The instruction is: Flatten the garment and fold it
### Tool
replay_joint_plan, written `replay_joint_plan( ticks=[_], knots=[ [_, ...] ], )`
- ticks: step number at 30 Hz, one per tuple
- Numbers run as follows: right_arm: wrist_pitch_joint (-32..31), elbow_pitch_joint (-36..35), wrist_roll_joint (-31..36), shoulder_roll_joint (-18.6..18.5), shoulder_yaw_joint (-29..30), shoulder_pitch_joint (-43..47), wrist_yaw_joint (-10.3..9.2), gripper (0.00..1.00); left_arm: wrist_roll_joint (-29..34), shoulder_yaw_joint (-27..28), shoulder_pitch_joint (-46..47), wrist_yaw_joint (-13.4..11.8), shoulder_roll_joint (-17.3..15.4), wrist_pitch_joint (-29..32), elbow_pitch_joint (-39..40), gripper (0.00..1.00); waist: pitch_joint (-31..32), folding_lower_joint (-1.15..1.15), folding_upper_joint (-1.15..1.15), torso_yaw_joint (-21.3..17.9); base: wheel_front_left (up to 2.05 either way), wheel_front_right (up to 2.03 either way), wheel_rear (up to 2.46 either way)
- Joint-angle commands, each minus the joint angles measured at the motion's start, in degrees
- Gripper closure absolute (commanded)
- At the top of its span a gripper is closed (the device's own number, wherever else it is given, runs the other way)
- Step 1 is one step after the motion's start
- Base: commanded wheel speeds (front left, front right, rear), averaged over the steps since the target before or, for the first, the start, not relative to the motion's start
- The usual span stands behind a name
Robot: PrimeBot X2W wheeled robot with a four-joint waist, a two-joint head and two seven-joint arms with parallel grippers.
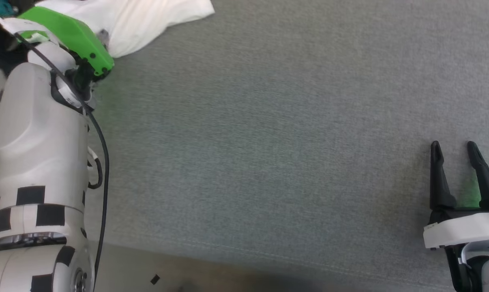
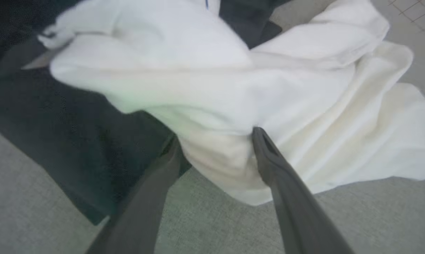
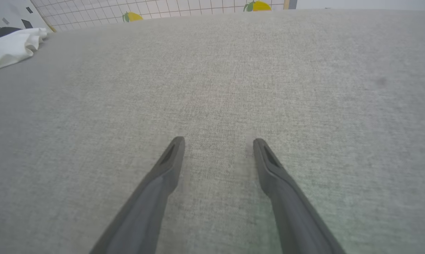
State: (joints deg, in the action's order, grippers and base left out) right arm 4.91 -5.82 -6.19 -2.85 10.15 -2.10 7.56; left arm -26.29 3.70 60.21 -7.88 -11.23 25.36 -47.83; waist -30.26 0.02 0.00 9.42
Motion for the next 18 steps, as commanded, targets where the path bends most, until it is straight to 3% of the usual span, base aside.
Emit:
replay_joint_plan(
  ticks=[1,7,8,9,10,18],
  knots=[
    [0.48,-0.47,-0.24,-0.03,0.19,0.23,-0.08,0.00,-0.33,-0.17,0.54,-0.74,0.43,1.52,-0.81,0.00,-3.94,-0.02,0.00,-3.59,0.00,0.00,0.00],
    [0.86,-0.80,-0.54,-0.03,1.09,0.30,-0.08,0.00,-1.01,-1.37,-1.49,-1.01,1.71,7.23,-3.23,0.00,-4.38,-0.02,0.00,-3.97,0.00,0.00,0.00],
    [0.89,-0.81,-0.58,-0.03,1.19,0.31,-0.08,0.00,-1.13,-1.42,-1.81,-0.86,1.76,7.39,-3.23,0.50,-4.37,-0.02,0.00,-3.97,0.00,0.00,0.00],
    [0.93,-0.81,-0.62,-0.03,1.33,0.36,-0.08,0.00,-1.36,-1.24,-2.15,-0.77,1.81,6.82,-2.92,0.92,-4.34,-0.02,0.00,-3.94,0.00,0.00,0.00],
    [0.96,-0.79,-0.63,-0.03,1.43,0.42,-0.08,0.00,-1.52,-1.04,-2.43,-0.76,1.85,6.05,-2.59,1.00,-4.24,-0.02,0.00,-3.87,0.00,0.00,0.00],
    [1.35,1.06,-0.59,-0.03,0.91,1.47,-0.08,0.00,-2.04,2.30,-2.05,0.07,-0.22,-10.13,3.35,1.00,-0.06,-0.02,0.00,-2.19,0.00,0.00,0.00]
  ],
)
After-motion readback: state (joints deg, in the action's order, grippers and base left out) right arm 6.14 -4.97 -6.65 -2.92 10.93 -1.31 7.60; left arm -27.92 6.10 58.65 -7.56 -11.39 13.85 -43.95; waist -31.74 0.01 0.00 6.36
